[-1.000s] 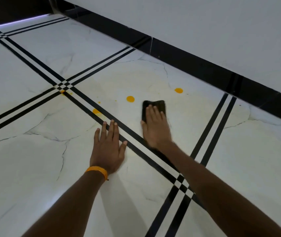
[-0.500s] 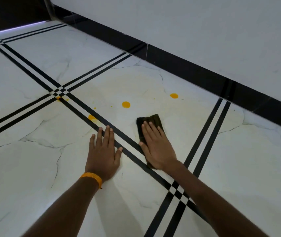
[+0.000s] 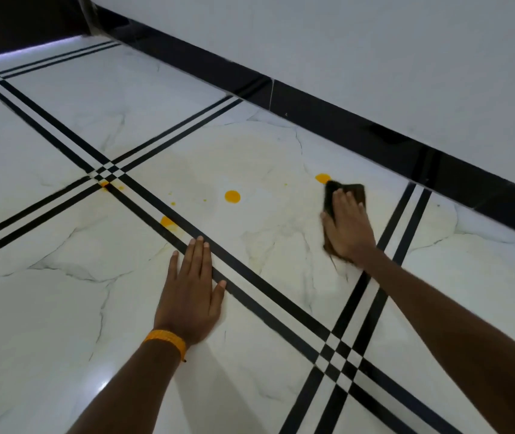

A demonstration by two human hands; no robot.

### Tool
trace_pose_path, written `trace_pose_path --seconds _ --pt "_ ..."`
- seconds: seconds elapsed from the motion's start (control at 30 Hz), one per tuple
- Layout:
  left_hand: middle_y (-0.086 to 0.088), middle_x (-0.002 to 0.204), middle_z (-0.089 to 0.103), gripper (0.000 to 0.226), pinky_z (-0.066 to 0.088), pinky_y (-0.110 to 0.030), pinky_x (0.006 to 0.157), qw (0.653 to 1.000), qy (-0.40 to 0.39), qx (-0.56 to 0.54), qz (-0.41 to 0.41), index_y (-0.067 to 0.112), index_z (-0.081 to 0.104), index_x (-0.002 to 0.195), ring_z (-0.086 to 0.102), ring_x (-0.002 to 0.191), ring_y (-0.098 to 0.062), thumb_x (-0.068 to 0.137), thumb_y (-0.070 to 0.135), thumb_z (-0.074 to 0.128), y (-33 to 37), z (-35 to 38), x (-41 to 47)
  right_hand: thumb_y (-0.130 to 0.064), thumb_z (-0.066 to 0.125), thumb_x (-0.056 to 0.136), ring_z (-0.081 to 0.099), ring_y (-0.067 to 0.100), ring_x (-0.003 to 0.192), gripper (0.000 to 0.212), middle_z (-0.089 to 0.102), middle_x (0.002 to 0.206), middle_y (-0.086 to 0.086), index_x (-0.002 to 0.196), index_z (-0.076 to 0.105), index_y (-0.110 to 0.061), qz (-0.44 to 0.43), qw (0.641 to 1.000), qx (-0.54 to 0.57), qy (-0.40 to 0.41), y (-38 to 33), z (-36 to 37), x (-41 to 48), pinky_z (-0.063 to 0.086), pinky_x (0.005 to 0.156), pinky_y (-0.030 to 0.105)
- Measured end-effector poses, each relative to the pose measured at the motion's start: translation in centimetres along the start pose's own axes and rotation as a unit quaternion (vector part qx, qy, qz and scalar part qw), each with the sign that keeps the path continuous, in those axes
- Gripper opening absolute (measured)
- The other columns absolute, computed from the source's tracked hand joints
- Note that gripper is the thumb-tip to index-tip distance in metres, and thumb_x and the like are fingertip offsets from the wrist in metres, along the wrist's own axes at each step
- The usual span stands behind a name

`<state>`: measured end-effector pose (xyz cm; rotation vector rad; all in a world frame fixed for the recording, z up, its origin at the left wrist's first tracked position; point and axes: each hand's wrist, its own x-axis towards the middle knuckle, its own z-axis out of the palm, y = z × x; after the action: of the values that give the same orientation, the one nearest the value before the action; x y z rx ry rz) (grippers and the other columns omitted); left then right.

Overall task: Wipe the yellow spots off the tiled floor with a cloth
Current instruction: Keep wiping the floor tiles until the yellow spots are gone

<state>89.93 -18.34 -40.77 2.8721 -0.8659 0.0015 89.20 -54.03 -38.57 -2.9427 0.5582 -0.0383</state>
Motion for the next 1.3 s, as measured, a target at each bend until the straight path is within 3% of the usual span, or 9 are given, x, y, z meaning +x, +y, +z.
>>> trace_pose_path --seconds 0.13,0.2,0.4,0.63,0.7,0.87,0.93,1.1,1.3 --pt "-0.012 0.166 0.004 0.074 0.008 -0.05 0.125 1.0 -0.005 -0.007 0.001 0.006 0.008 0.158 0.001 0.154 -0.025 0.099 0.05 0.014 0.7 0.3 -0.2 -0.045 0.017 0.107 0.005 0.03 0.156 0.07 0.008 0.169 0.016 0.159 0.007 0.0 0.173 0.985 0.008 0.011 -1.3 0.5 6.2 0.004 0.126 0.048" --pt "-0.012 0.167 0.001 0.074 0.007 -0.049 0.125 1.0 -0.01 -0.004 0.005 0.007 0.005 0.158 -0.002 0.154 -0.024 0.099 0.051 0.013 0.5 0.4 0.0 -0.044 0.017 0.107 0.007 0.03 0.156 0.068 0.009 0.169 0.015 0.16 0.008 -0.001 0.134 0.991 0.014 0.009 -3.2 1.0 8.1 0.005 0.126 0.047" --pt "-0.011 0.167 0.002 0.075 0.006 -0.049 0.125 1.0 -0.013 -0.009 -0.002 0.007 0.005 0.158 -0.002 0.154 -0.023 0.099 0.052 0.013 -0.1 0.4 -0.5 -0.05 0.013 0.105 0.005 0.019 0.157 0.069 0.009 0.169 0.004 0.161 0.012 -0.01 -0.187 0.98 0.01 -0.069 -5.9 1.2 1.0 0.006 0.127 0.041" --pt "-0.01 0.167 0.0 0.075 0.007 -0.049 0.125 1.0 -0.015 -0.025 -0.004 0.007 0.003 0.159 -0.004 0.154 -0.022 0.099 0.051 0.016 0.4 0.2 0.1 -0.042 0.018 0.107 0.011 0.031 0.155 0.066 0.013 0.169 0.015 0.16 0.012 -0.003 0.073 0.997 0.004 0.006 -3.7 0.6 7.1 0.009 0.126 0.049" --pt "-0.009 0.167 -0.002 0.075 0.005 -0.049 0.125 1.0 -0.019 -0.025 -0.002 0.008 0.002 0.159 -0.006 0.154 -0.021 0.1 0.051 0.016 0.3 0.0 0.1 -0.041 0.018 0.108 0.011 0.03 0.156 0.066 0.012 0.169 0.015 0.16 0.013 -0.002 0.05 0.999 0.004 -0.004 -6.7 1.0 8.5 0.009 0.126 0.048" --pt "-0.009 0.167 0.0 0.075 0.004 -0.048 0.125 1.0 -0.019 -0.017 -0.005 0.008 0.003 0.159 -0.005 0.154 -0.022 0.1 0.052 0.018 -0.2 0.2 -0.1 -0.05 0.01 0.103 0.006 0.019 0.157 0.071 0.011 0.169 0.003 0.161 0.016 -0.009 -0.207 0.977 0.022 -0.053 -9.8 2.2 -0.4 0.006 0.127 0.041" --pt "-0.01 0.167 0.003 0.075 0.005 -0.048 0.125 1.0 -0.013 -0.022 -0.008 0.007 0.005 0.159 -0.002 0.154 -0.023 0.1 0.052 0.019 0.1 0.3 -0.2 -0.051 0.01 0.104 0.003 0.016 0.157 0.07 0.008 0.169 0.001 0.161 0.014 -0.011 -0.2 0.979 0.017 -0.036 -7.4 1.9 -1.7 0.003 0.127 0.038" --pt "-0.011 0.167 0.004 0.075 0.007 -0.049 0.125 1.0 -0.008 -0.013 -0.006 0.006 0.007 0.158 0.0 0.155 -0.023 0.1 0.052 0.018 -0.5 0.4 0.2 -0.042 0.018 0.107 0.01 0.028 0.156 0.066 0.013 0.169 0.013 0.16 0.013 -0.003 0.004 1.0 -0.012 0.007 -7.9 2.2 4.6 0.009 0.126 0.046" --pt "-0.012 0.167 0.008 0.077 0.008 -0.048 0.125 1.0 -0.01 -0.012 -0.002 0.006 0.009 0.158 0.004 0.155 -0.024 0.098 0.054 0.012 -0.1 0.4 0.2 -0.047 0.012 0.104 0.006 0.019 0.157 0.068 0.013 0.169 0.004 0.161 0.016 -0.009 -0.198 0.98 0.019 -0.03 -10.9 2.7 -6.9 0.007 0.127 0.04"
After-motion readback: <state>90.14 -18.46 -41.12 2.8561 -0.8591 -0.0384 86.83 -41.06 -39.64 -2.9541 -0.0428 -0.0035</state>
